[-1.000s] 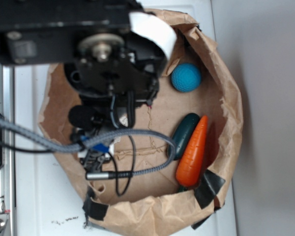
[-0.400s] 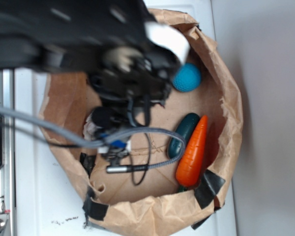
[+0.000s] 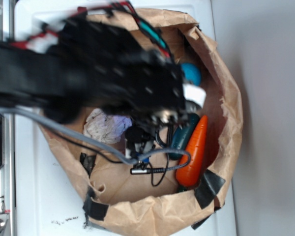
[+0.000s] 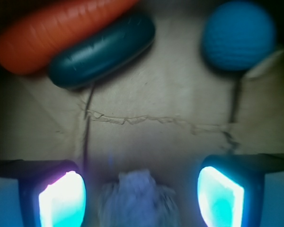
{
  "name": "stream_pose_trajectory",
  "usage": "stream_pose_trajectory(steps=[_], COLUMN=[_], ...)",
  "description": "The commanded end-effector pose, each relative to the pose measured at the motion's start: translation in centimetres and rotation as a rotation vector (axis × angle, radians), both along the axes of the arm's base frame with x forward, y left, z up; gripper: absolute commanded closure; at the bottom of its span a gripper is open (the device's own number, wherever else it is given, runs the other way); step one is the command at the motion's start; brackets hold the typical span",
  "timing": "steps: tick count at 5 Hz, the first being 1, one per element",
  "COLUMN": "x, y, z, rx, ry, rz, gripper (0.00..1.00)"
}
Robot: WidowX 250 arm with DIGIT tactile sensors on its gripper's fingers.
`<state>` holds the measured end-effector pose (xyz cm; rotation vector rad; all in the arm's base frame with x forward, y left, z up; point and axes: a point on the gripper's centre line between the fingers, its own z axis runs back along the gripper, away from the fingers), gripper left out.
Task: Grab the white paper.
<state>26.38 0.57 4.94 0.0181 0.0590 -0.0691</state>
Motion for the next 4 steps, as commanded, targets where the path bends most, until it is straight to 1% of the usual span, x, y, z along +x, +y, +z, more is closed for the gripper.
stream_pose_trajectory(steps=[1, 3, 4], x=[-0.8, -1.4, -2.5], y=[-1.2, -0.5, -0.1], z=[-0.7, 0.6, 0.7], rx=[0.016, -0.013, -0.001], ry=[-0.03, 0.002, -0.009], rz=[-0.124, -0.114, -0.119], gripper=[0.0, 0.0, 0.0])
